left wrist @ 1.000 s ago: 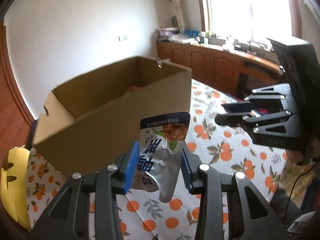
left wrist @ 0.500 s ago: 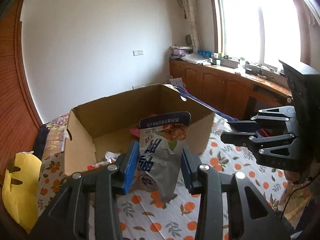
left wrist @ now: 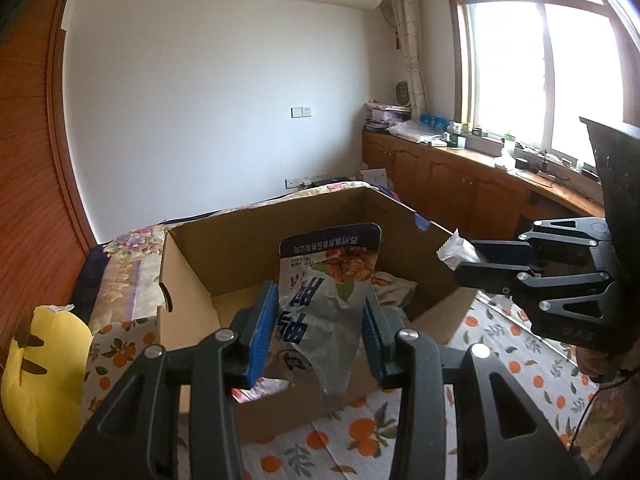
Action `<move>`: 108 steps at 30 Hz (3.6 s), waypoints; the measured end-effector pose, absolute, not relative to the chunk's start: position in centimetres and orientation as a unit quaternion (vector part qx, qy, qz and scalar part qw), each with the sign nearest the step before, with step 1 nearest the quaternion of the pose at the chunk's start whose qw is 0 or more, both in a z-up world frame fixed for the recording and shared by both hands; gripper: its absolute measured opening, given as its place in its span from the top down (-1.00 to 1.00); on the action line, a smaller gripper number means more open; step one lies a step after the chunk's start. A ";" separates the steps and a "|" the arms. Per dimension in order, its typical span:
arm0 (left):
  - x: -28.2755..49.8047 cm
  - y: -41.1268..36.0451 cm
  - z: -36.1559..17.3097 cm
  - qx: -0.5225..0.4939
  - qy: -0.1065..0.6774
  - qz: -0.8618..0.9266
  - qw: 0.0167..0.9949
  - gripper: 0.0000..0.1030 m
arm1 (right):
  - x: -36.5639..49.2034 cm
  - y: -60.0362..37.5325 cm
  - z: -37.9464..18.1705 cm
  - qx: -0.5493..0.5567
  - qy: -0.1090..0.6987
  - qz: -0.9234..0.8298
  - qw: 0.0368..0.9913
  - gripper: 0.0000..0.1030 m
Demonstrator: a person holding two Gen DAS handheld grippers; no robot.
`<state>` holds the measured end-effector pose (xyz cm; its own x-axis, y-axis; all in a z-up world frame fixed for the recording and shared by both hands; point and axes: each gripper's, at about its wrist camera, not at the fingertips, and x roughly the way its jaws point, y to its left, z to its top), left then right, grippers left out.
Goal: Organize snacks
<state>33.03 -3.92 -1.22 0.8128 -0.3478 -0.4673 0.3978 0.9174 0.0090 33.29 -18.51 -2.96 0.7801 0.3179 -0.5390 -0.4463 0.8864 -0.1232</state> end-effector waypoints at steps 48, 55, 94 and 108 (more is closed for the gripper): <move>38.2 -3.2 -5.0 0.034 0.294 -0.162 0.941 0.14 | 42.1 -16.9 -6.7 -0.079 0.308 0.212 0.924 0.49; 37.4 -3.3 -4.5 0.040 0.286 -0.155 0.945 0.14 | 41.3 -17.3 -6.0 -0.078 0.301 0.199 0.929 0.42; 14.9 -4.2 5.7 0.060 0.227 -0.108 0.966 -0.02 | 15.6 -22.2 5.9 -0.057 0.210 0.158 0.963 0.36; 8.1 -3.8 4.8 0.060 0.200 -0.050 0.977 -0.36 | 9.4 -22.1 4.0 -0.036 0.207 0.131 0.969 -0.21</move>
<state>8.10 -3.84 4.84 0.9147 -0.0727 -0.3974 0.1211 0.9878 0.0981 9.40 -22.09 4.04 0.8802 0.2395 -0.4097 -0.2693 0.9629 -0.0157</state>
